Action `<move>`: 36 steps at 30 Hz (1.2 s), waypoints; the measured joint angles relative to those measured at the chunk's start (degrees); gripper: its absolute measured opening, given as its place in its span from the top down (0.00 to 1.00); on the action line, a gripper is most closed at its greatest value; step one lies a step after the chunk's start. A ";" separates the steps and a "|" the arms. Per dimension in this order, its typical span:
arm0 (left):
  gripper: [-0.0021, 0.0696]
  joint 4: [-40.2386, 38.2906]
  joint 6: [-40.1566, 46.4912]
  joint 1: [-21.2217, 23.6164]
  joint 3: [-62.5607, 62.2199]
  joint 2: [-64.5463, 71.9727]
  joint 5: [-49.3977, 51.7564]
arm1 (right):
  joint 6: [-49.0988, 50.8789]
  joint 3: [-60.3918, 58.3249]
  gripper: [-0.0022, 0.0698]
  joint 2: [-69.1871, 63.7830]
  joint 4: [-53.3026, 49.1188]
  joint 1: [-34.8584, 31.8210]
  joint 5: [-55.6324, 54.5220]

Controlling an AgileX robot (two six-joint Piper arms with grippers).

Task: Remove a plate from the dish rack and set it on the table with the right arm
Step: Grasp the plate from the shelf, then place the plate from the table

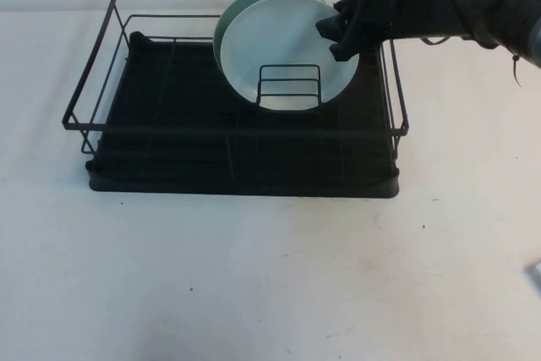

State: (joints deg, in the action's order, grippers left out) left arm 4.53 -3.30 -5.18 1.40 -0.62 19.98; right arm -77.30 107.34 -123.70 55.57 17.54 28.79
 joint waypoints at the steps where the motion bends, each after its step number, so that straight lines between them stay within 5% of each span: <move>1: 0.98 0.00 0.00 0.00 0.00 0.00 0.00 | 0.00 0.00 0.58 0.00 0.00 0.00 -0.08; 12: 0.98 0.00 0.00 0.00 0.00 0.00 0.00 | -0.83 2.64 0.87 -0.11 0.14 0.00 0.31; 25: 0.98 0.00 0.00 0.00 0.00 0.00 0.00 | -0.64 2.75 0.89 1.40 -2.89 0.00 1.95; 36: 0.98 0.00 0.00 0.00 0.00 0.00 0.00 | 11.20 2.79 0.90 9.41 -11.68 0.00 6.12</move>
State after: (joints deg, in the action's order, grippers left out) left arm 4.53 -3.30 -5.18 1.40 -0.62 19.98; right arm -66.10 110.12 -114.28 43.89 17.55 34.91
